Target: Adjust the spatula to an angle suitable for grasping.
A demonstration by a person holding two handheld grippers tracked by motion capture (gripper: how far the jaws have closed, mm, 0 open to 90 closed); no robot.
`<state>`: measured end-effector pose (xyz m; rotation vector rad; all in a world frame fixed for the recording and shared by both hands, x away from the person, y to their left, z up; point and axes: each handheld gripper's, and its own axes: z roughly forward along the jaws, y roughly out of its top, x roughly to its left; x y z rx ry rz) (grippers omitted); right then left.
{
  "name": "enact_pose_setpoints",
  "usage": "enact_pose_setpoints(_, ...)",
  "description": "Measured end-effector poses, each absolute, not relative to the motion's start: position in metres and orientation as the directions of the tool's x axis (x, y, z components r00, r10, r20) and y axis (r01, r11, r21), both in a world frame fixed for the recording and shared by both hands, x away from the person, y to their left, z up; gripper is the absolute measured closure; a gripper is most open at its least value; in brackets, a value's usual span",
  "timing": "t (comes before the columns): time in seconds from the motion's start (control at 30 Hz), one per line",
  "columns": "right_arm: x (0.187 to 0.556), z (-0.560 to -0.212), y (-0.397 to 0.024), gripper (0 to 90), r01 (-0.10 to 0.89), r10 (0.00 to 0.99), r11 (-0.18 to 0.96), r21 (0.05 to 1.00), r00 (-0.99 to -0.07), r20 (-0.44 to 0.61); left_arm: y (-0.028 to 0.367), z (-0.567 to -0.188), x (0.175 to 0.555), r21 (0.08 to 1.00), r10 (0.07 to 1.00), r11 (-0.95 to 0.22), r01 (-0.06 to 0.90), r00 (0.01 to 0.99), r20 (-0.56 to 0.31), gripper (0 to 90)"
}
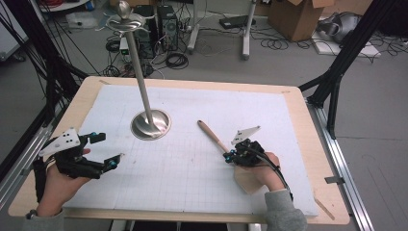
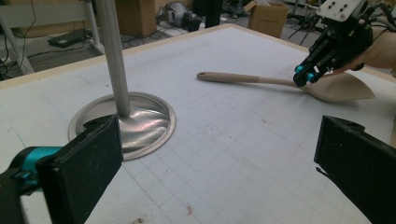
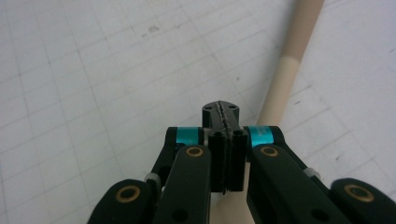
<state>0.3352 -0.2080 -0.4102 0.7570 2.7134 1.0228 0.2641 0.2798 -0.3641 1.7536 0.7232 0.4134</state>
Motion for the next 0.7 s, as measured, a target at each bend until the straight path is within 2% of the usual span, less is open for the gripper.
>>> enact_pose_setpoints(0.4,0.32,-0.384,-0.218,88.0,0.371,0.581,0.503,0.78,-0.814,0.012,0.288,-0.36,0.263,0.955,0.666,-0.15,0.255,0.74,-0.093,1.7)
enact_pose_setpoints(0.5,0.318,-0.379,-0.221,76.4,0.362,0.625,0.457,0.812,-0.781,-0.004,0.29,-0.359,0.262,0.957,0.668,-0.146,0.251,0.738,-0.091,1.7)
enact_pose_setpoints(0.57,0.317,-0.376,-0.224,65.1,0.373,0.652,0.43,0.822,-0.759,0.004,0.291,-0.358,0.262,0.959,0.668,-0.142,0.246,0.738,-0.091,1.7)
enact_pose_setpoints(0.7,0.313,-0.371,-0.23,50.3,0.372,0.688,0.37,0.851,-0.726,0.018,0.294,-0.356,0.263,0.96,0.656,-0.138,0.243,0.749,-0.095,1.7)
